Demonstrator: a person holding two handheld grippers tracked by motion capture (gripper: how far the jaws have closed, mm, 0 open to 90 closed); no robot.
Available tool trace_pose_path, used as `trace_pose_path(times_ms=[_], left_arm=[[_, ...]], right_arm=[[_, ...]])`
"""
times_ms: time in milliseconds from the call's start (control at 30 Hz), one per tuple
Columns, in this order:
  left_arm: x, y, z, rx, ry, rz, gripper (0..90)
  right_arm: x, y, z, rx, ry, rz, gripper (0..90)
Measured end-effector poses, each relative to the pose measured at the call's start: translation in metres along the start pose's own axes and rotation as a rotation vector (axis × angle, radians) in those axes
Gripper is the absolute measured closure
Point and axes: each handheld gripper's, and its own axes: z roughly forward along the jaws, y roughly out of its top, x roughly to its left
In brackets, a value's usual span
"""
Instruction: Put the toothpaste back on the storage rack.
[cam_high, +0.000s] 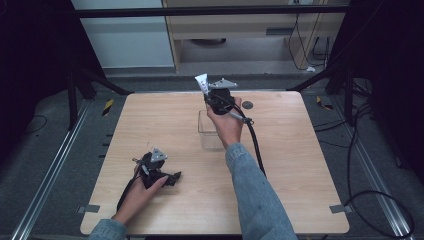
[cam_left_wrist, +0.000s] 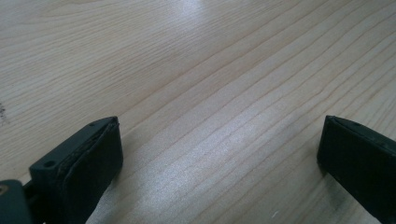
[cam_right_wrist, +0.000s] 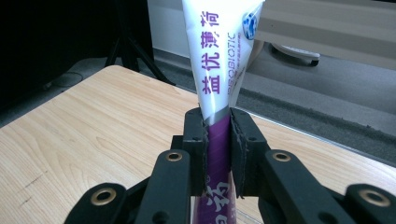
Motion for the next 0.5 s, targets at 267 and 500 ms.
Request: trace_pose_path(times_ms=[267,500], left_arm=[[0.0000,0.0000,0.0000,0.000,0.000,0.000,0.0],[0.0000,0.0000,0.0000,0.000,0.000,0.000,0.0]], right_arm=[[0.0010,-0.0036,0.0018,0.015,0.000,-0.005,77.8],[-0.0004,-0.0033,0.0010,0.027,-0.002,-0.006,78.1]])
